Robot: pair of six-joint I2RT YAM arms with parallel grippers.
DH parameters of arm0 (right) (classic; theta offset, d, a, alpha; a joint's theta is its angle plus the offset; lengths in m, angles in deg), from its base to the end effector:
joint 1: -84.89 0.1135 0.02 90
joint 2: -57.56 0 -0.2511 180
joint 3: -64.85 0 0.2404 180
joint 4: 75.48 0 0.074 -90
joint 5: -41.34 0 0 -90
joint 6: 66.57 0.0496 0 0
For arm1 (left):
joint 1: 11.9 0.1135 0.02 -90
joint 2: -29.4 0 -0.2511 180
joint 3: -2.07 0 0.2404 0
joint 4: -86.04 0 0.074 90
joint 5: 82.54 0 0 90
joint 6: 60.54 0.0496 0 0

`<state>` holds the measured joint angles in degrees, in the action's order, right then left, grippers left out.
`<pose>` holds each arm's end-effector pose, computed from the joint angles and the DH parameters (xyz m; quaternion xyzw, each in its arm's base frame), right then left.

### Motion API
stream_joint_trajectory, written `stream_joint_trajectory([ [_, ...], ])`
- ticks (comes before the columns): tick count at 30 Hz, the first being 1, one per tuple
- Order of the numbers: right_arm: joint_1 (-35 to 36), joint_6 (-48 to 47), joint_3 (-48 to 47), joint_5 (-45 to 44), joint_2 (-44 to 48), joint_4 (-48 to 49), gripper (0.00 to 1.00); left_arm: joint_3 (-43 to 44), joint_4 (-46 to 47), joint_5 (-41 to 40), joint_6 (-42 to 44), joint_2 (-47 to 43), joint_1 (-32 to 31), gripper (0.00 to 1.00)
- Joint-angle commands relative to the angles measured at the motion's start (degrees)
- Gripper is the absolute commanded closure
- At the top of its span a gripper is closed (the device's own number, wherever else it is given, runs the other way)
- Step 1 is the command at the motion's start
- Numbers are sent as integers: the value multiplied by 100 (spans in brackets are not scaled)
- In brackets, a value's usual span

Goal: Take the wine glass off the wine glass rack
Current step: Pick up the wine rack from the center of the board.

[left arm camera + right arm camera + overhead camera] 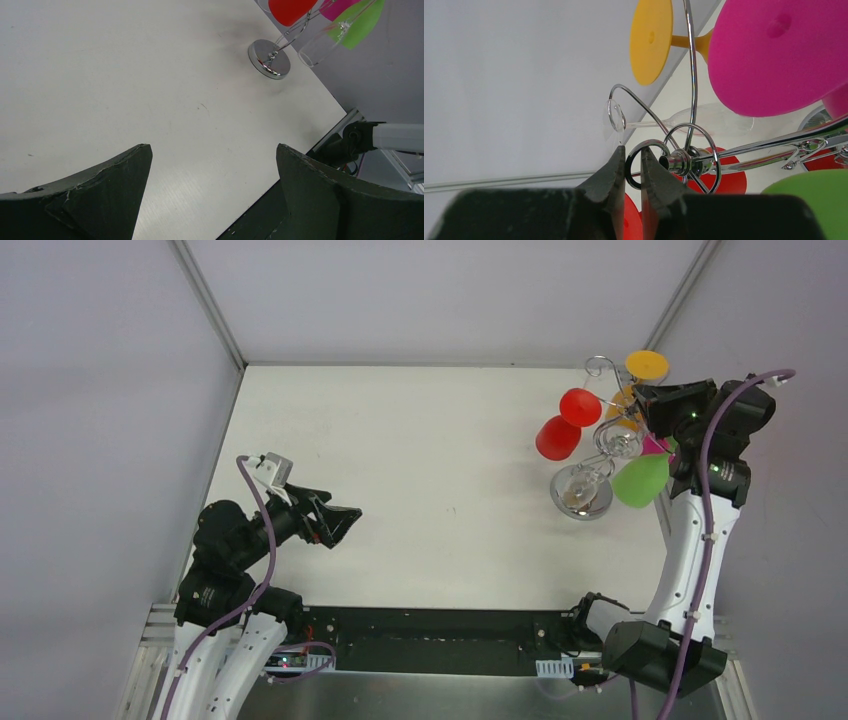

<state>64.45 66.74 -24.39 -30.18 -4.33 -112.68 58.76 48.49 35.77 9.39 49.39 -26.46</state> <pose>0.2252 -0.0672 0.4247 0.3111 0.6960 0.2464 0.5985 0.0855 -0.0465 0.3413 0.1382 0.6982 -0.3688 0.5978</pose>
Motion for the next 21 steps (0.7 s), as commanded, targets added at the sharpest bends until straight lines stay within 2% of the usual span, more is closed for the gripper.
stream_joint_trajectory([
  [1, -3, 635, -724, 515, 141, 1176, 100, -6, 147, -6, 127, 69, 7, 0],
  [15, 43, 1312, -862, 849, 154, 1858, 100, -10, 147, -3, 127, 62, 33, 0],
  [21, 541, 1245, -1114, 716, 40, 1850, 100, -8, 147, -6, 127, 60, 57, 0],
])
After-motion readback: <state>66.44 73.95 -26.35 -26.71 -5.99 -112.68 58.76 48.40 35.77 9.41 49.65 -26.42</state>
